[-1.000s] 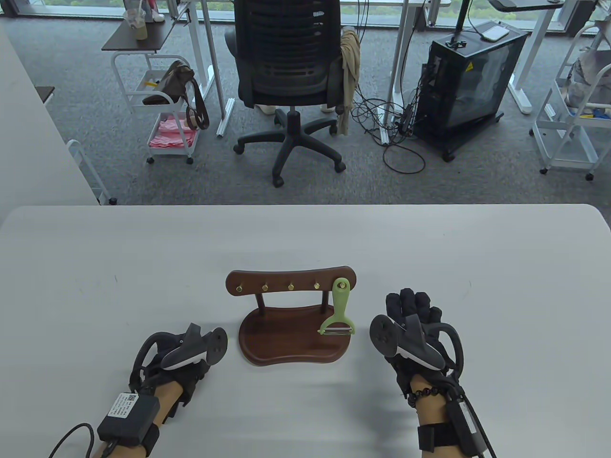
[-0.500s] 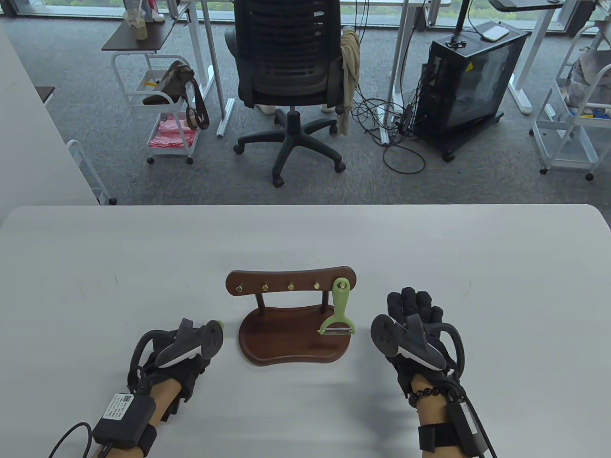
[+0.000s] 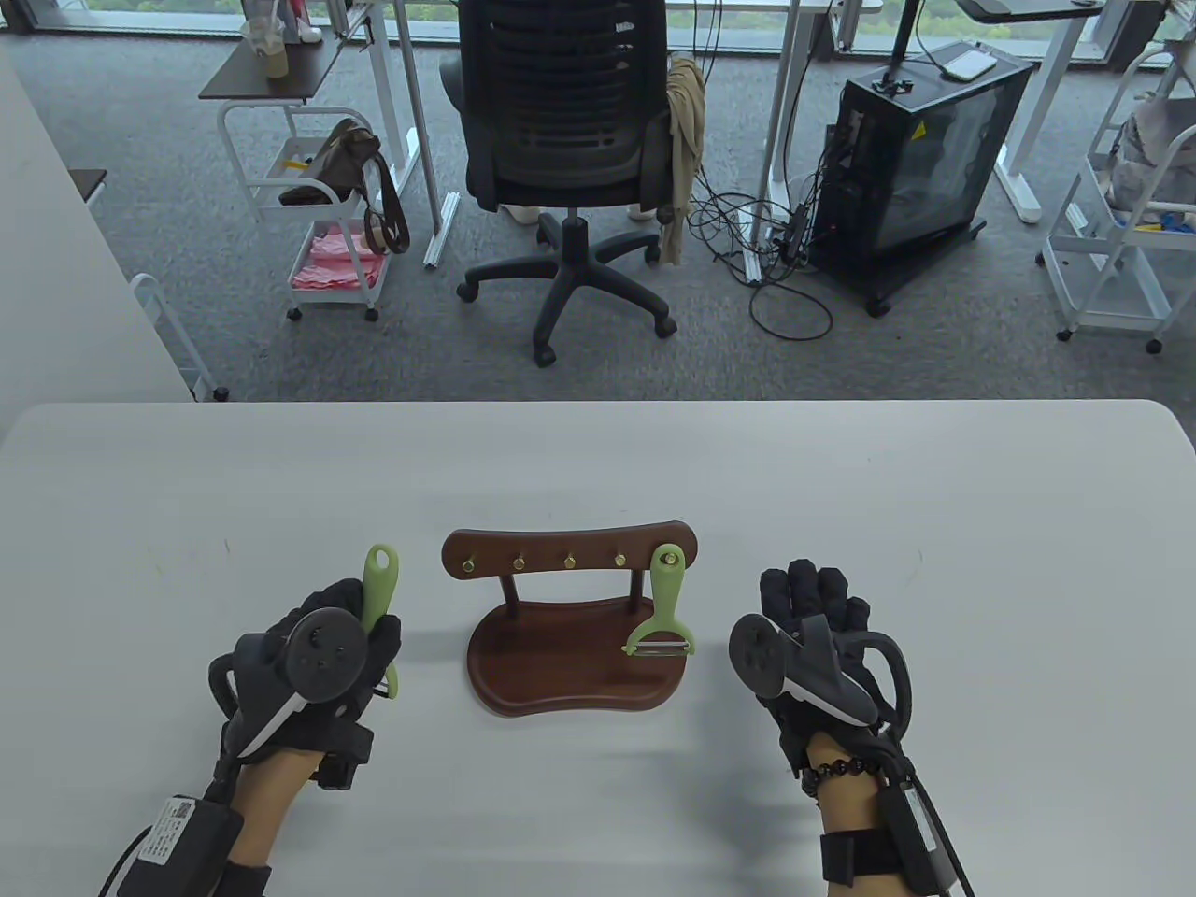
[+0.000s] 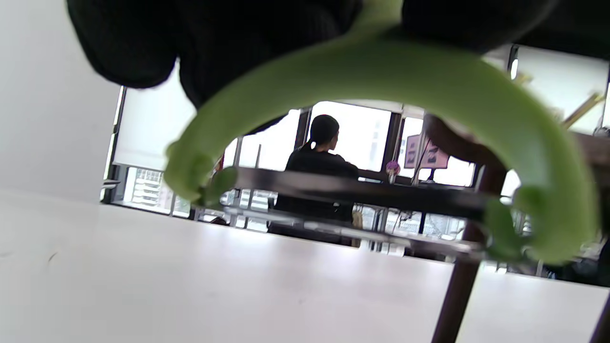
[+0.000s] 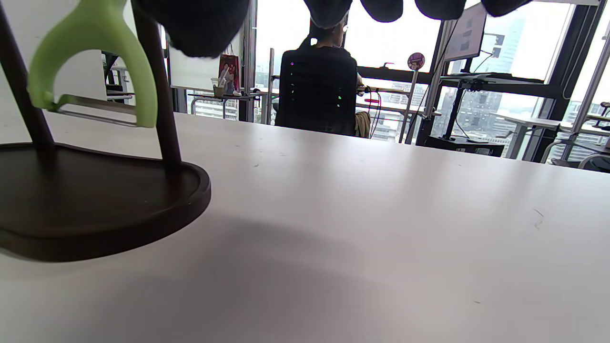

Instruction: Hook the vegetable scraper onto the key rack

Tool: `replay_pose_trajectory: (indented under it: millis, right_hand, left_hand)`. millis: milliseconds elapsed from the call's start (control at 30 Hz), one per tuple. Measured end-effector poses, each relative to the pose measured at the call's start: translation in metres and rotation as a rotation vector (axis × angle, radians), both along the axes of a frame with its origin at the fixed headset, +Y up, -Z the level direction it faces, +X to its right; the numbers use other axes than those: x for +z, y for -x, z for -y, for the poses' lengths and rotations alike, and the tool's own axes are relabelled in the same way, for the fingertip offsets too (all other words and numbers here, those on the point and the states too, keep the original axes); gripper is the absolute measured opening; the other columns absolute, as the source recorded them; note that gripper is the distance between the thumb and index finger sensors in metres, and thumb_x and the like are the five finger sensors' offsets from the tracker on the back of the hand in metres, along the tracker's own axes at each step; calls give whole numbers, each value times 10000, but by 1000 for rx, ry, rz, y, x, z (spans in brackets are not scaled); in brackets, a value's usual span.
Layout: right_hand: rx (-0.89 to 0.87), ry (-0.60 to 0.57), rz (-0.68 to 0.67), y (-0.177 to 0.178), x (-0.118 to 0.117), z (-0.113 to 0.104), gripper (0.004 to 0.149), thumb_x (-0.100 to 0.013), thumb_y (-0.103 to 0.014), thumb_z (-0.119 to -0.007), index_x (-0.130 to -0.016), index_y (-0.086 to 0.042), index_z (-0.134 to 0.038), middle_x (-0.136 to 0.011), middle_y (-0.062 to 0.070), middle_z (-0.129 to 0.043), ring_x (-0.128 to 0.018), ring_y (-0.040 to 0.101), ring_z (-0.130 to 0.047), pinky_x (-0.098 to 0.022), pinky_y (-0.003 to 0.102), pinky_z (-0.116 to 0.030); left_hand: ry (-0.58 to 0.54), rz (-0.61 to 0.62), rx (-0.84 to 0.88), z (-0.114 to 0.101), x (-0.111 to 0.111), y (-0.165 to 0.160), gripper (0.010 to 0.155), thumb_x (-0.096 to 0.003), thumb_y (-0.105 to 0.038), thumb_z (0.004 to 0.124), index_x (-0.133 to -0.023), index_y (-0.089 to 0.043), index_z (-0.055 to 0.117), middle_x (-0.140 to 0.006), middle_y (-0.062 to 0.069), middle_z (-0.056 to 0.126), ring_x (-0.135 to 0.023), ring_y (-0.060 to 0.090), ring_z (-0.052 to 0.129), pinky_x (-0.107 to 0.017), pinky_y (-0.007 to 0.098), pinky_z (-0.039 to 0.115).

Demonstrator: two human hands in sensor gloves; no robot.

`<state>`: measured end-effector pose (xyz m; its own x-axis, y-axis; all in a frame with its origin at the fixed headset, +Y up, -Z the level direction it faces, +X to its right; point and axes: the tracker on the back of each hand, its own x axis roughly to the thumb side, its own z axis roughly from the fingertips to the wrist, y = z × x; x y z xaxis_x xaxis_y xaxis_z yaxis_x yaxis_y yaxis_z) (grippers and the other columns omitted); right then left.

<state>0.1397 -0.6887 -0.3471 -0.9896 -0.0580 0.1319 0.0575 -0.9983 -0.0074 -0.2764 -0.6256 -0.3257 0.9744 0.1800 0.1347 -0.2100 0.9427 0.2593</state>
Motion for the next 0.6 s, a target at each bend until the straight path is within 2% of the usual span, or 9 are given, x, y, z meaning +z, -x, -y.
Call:
replay_pose_trajectory:
  millis: [200,400,600]
  right_hand:
    - [0,-3,1,-1,0,0,819,-568,-425,-680,-1126,74,-348,-1131,406,-287,-999,686,-374,-685,781,-435]
    - [-2,-3,-2,0,0,0,819,-568,-424,-681,-1126,74,-349,-1129,410,-286,-999,684,-377,-684,782,-436]
    - [-9,-7,-6,0,-1,0,819,-568,-424,-682,-1126,77,-350,-1128,411,-286,-997,688,-378,-683,783,-436]
  left_hand:
    - [-146,123,-48,-20,22,-40,623,-507,-513,745,-926,-52,737,-741,109,907,-570,255,1034,-581,611,816]
    - [-115,159,-139,-13,17,-82,619,-500,-523,760,-903,-53,763,-710,103,926,-529,240,1050,-556,596,839]
    - [-57,141,-211,2,3,-103,618,-496,-528,767,-889,-52,776,-692,102,937,-508,233,1058,-539,588,851]
